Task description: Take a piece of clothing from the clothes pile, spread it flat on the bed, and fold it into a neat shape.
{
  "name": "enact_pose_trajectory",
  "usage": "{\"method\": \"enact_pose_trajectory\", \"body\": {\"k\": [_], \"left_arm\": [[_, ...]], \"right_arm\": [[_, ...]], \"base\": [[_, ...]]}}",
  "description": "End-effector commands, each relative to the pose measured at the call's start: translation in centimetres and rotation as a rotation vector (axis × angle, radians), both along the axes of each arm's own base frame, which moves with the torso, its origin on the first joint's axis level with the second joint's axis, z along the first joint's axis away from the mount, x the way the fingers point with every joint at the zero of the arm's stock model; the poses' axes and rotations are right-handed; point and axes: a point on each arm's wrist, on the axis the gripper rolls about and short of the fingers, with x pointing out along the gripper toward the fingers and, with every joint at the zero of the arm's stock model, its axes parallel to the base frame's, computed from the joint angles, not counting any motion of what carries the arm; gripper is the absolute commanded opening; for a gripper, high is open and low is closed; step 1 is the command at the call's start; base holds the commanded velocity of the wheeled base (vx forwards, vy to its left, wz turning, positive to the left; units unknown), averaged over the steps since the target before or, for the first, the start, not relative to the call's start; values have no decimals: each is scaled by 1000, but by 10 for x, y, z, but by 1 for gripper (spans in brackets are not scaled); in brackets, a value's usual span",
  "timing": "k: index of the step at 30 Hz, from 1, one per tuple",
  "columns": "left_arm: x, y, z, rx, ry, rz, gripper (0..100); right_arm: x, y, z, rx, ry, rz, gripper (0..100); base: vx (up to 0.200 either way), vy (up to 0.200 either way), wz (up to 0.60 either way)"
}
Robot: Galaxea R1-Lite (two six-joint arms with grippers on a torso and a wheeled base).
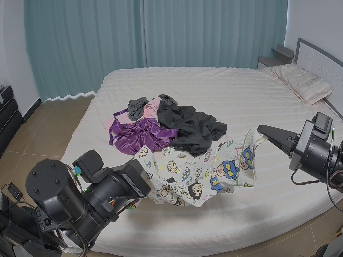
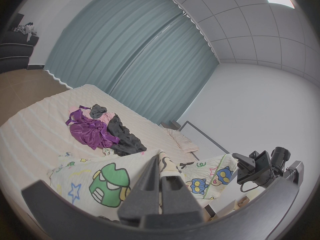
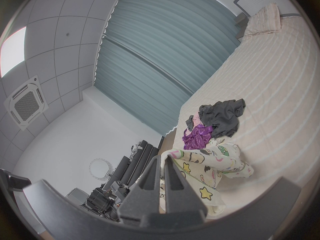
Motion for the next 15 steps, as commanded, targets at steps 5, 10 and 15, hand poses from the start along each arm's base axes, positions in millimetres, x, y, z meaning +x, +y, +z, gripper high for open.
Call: {"method": "enact_pose_trajectory", "body": {"k": [5,10,15], "left_arm": [[1,-2,1,-5,-4,-3,0],[1,-4,6,-20,-16,-6,0],[4,-7,9,-28,-25,-6,0]], "right_arm": [[2,-4,1,4,-7,-23,0],[-4,-10,8,24,-34,-29,0],[-1,-17,11,31,-48,-66,0]], "base": [[0,-200,0],[0,-200,0],[0,-200,0]]}}
